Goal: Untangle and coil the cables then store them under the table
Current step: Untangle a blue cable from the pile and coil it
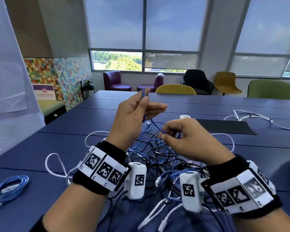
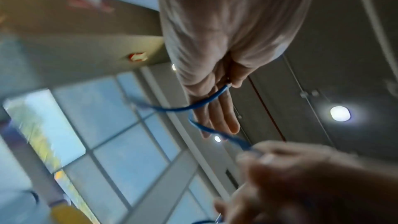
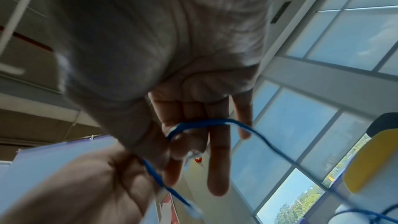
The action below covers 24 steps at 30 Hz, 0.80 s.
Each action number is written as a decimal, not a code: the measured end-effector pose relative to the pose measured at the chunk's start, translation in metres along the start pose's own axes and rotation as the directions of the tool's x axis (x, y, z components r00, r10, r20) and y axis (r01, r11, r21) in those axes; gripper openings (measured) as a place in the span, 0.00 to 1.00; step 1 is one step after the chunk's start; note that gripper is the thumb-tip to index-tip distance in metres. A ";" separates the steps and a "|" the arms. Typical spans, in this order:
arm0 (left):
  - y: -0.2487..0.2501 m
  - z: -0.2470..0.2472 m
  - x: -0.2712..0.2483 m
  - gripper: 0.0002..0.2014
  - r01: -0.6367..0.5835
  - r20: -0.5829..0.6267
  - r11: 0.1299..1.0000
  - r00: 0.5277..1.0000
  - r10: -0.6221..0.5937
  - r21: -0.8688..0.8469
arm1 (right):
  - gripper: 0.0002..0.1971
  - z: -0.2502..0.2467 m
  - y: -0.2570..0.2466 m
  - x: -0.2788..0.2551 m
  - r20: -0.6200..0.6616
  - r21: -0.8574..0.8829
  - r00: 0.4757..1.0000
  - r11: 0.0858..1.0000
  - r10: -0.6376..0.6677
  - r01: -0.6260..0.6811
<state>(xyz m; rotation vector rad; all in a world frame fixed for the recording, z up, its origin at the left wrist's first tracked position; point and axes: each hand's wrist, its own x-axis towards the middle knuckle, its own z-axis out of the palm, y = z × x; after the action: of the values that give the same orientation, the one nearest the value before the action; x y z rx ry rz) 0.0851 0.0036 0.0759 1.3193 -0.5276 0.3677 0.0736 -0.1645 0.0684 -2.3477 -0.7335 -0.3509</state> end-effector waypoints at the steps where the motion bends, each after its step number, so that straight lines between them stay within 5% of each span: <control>1: -0.006 -0.001 0.000 0.12 0.007 -0.009 0.999 1.000 -0.007 0.038 | 0.14 -0.005 -0.002 -0.001 0.015 0.009 1.000 1.000 -0.019 0.019; 6: -0.009 0.003 -0.002 0.11 0.060 0.080 0.985 0.994 -0.073 0.160 | 0.16 -0.007 -0.012 -0.001 0.099 0.082 0.994 0.996 -0.051 0.043; 10: 0.000 0.002 -0.006 0.14 0.017 0.239 0.938 0.965 -0.106 0.347 | 0.13 -0.010 -0.011 0.000 -0.053 0.230 0.996 0.970 -0.067 0.077; 13: 0.005 0.001 -0.008 0.21 0.100 0.295 0.929 0.931 -0.214 0.357 | 0.12 -0.020 -0.010 -0.002 -0.195 0.341 0.980 0.934 -0.044 0.109; 18: 0.019 -0.001 -0.013 0.18 0.322 0.364 0.946 0.885 -0.291 -0.028 | 0.03 -0.023 -0.014 0.000 -0.271 0.485 0.959 0.849 -0.081 0.209; 24: 0.035 -0.003 -0.013 0.25 0.427 0.416 0.780 0.878 -0.237 -0.458 | 0.15 -0.003 0.002 0.010 -0.344 0.481 0.937 0.869 0.062 0.119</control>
<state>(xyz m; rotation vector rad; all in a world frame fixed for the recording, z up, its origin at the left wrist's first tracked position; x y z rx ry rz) 0.0557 0.0143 0.0968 0.8916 -0.6093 -0.3099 0.0829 -0.1633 0.0743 -1.7264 -0.5978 -0.5100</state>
